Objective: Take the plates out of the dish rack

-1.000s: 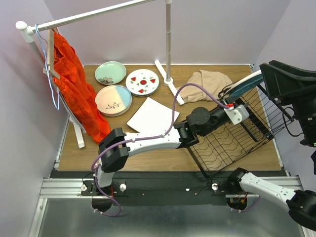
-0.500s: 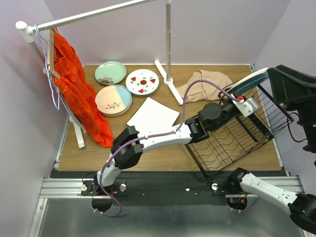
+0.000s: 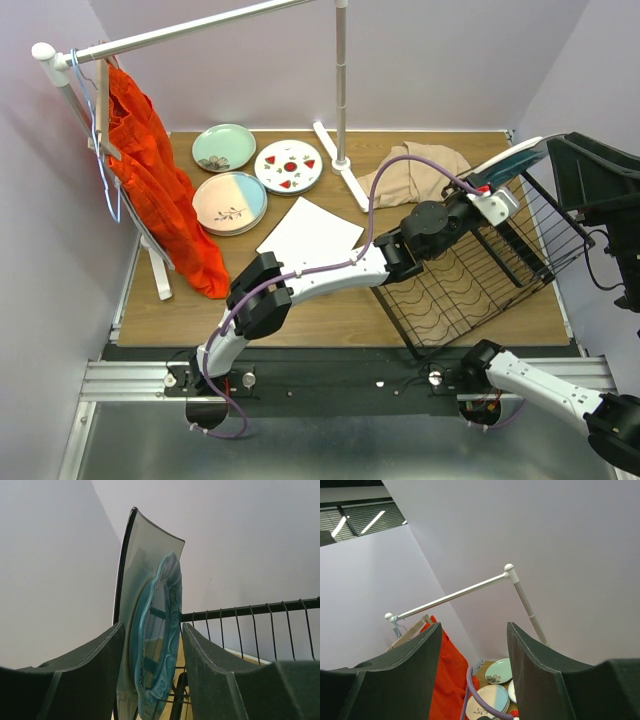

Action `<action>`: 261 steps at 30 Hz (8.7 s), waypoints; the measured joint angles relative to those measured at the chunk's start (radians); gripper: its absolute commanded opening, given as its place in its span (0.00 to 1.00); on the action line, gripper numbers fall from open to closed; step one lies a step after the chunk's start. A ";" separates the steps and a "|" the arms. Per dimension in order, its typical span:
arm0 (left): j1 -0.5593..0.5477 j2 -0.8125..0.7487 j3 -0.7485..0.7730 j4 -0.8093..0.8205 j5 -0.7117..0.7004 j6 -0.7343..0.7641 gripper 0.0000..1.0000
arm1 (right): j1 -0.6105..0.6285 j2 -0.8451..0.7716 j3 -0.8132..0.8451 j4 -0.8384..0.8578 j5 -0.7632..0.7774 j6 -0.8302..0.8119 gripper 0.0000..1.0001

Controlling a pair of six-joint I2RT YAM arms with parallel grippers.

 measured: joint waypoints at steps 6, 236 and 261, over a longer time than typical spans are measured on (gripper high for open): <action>0.002 0.006 0.005 0.001 0.002 -0.011 0.56 | 0.000 0.000 0.000 0.000 0.009 0.000 0.63; -0.149 0.027 0.208 -0.115 -0.137 0.266 0.00 | 0.000 -0.017 -0.019 0.023 0.096 -0.053 0.64; -0.156 -0.318 -0.122 -0.128 -0.078 -0.080 0.00 | 0.000 -0.016 -0.018 0.023 0.088 -0.053 0.64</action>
